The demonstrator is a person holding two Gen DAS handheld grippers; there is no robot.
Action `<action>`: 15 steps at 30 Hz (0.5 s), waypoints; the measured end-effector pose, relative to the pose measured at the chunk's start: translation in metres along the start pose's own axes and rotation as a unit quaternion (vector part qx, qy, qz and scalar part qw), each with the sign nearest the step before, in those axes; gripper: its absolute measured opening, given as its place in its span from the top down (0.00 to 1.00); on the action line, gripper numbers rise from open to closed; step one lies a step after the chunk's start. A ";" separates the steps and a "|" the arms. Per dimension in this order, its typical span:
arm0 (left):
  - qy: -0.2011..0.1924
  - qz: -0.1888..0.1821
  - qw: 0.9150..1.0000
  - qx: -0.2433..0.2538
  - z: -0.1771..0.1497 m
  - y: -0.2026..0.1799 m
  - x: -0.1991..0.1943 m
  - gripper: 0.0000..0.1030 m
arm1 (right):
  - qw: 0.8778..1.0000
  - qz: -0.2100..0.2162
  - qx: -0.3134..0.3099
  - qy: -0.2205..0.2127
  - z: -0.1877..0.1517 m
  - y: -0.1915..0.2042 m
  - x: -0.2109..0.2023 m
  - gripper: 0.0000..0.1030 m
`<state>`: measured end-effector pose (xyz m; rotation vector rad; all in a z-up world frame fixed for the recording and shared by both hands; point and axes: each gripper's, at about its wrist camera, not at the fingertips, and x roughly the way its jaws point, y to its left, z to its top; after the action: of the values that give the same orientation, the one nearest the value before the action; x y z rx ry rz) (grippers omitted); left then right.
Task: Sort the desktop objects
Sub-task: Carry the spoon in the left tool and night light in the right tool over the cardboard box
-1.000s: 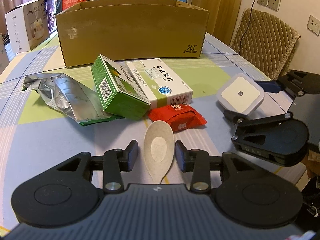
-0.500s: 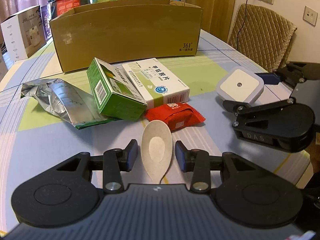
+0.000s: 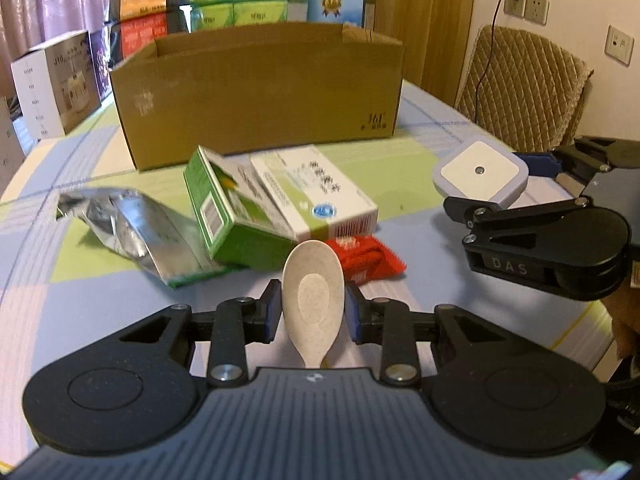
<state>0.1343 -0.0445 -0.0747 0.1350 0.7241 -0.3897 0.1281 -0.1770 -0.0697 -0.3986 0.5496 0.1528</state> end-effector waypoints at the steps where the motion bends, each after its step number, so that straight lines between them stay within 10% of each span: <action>1: -0.003 0.000 1.000 0.000 0.003 -0.001 -0.002 0.74 | 1.000 0.000 0.003 -0.006 0.002 -0.001 -0.002 0.39; 15: -0.049 0.022 0.998 -0.015 0.069 0.015 -0.032 0.74 | 0.996 0.006 0.046 -0.082 0.055 -0.022 -0.030 0.39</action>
<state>0.1606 -0.0388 -0.0018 0.1030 0.6280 -0.3410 0.1345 -0.1757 -0.0033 -0.2907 0.3952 0.1702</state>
